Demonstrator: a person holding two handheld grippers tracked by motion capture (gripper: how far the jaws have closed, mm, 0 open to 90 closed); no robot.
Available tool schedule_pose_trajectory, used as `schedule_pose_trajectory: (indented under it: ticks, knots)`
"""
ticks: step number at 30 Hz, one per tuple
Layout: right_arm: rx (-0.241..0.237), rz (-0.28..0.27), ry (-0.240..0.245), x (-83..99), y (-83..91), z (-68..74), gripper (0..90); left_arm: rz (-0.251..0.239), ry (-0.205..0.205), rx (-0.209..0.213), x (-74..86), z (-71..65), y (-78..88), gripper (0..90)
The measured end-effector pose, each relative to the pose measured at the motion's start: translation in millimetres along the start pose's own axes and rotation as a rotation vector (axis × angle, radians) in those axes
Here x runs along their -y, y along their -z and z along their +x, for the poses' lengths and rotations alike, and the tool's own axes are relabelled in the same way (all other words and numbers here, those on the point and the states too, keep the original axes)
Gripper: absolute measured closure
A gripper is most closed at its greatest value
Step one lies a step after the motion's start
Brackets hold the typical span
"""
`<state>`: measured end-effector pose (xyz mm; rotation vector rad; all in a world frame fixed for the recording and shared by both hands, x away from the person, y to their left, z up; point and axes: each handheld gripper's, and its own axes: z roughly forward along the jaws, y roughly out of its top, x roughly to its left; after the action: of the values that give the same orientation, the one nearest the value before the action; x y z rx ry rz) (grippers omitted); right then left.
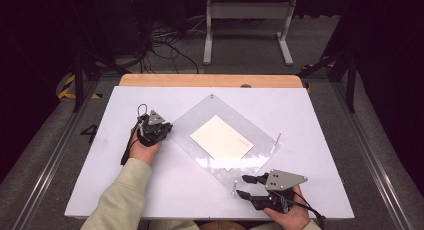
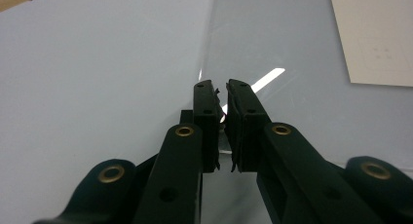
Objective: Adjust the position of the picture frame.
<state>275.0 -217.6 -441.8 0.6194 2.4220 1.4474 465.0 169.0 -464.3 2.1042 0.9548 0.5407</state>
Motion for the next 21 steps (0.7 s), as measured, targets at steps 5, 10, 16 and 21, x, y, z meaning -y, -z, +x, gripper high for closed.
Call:
schedule_pose_trajectory:
  ticks: [5,10,16,21]
  knots:
    - [0.017,0.011,0.014,-2.8,-8.1,1.7,54.8,0.006,-0.001,0.001,-0.2,-0.4,0.6,83.1]
    - [0.057,0.053,0.057,-5.2,-15.3,3.6,71.8,0.007,-0.002,0.005,-0.2,-0.1,0.8,83.1]
    - [0.028,0.071,0.048,-6.9,-16.2,4.6,84.4,0.009,-0.007,0.004,-0.3,0.0,1.0,83.1]
    - [0.024,0.09,0.041,-10.0,-15.5,5.0,84.9,0.023,-0.013,0.004,-1.1,-1.0,2.4,83.1]
